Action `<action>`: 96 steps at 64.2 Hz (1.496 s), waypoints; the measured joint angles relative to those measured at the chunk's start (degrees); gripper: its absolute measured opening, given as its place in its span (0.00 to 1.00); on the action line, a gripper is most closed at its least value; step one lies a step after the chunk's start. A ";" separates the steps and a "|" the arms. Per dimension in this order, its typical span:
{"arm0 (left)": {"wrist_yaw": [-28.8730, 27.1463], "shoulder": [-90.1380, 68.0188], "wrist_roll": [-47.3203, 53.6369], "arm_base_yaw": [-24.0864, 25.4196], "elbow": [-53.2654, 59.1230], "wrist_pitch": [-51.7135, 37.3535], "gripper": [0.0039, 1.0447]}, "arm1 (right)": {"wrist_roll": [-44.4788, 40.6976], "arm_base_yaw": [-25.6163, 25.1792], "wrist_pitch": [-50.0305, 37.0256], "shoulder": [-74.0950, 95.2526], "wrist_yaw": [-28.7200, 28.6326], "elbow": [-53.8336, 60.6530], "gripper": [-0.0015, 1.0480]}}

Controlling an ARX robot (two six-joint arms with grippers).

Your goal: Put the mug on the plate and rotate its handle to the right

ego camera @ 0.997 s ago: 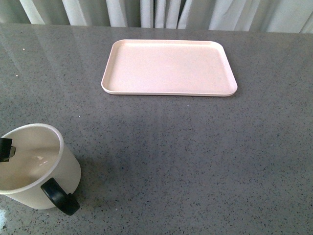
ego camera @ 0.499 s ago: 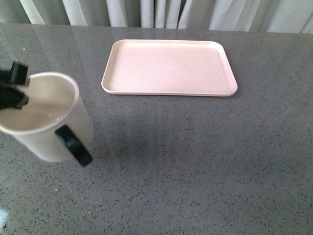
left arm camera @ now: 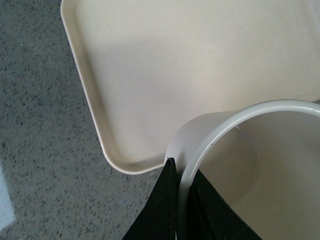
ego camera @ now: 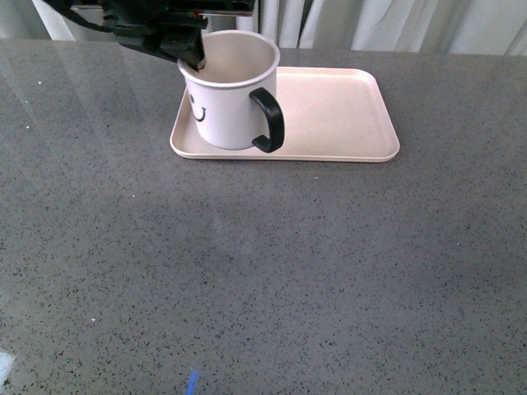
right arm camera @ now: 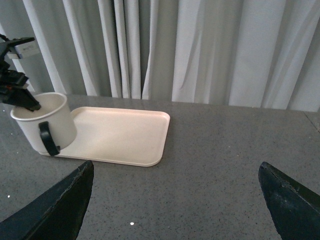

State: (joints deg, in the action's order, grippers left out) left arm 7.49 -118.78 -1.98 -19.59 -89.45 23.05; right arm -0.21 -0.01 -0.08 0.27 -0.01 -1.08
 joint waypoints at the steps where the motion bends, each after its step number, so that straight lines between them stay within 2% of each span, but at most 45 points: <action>1: -0.02 -0.42 0.00 -0.11 -0.57 0.20 0.02 | 0.00 0.00 0.00 0.00 0.00 0.00 0.91; 26: 0.15 -14.43 -0.24 -1.53 -21.35 7.76 0.02 | 0.00 0.00 0.00 0.00 0.00 0.00 0.91; 43: -0.02 -20.37 0.11 -2.27 -29.57 10.75 0.02 | 0.00 0.00 0.00 0.00 0.00 0.00 0.91; 70: -0.81 -23.78 0.28 -4.31 -32.92 11.23 0.02 | 0.00 0.00 0.00 0.00 0.02 0.00 0.91; 96: -0.66 -28.72 1.31 -3.76 -39.34 13.42 0.02 | 0.02 0.00 0.00 0.00 0.00 0.00 0.91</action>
State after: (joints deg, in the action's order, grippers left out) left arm 6.83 -147.50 -0.67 -23.35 -128.79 36.47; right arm -0.19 -0.01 -0.08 0.27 -0.01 -1.08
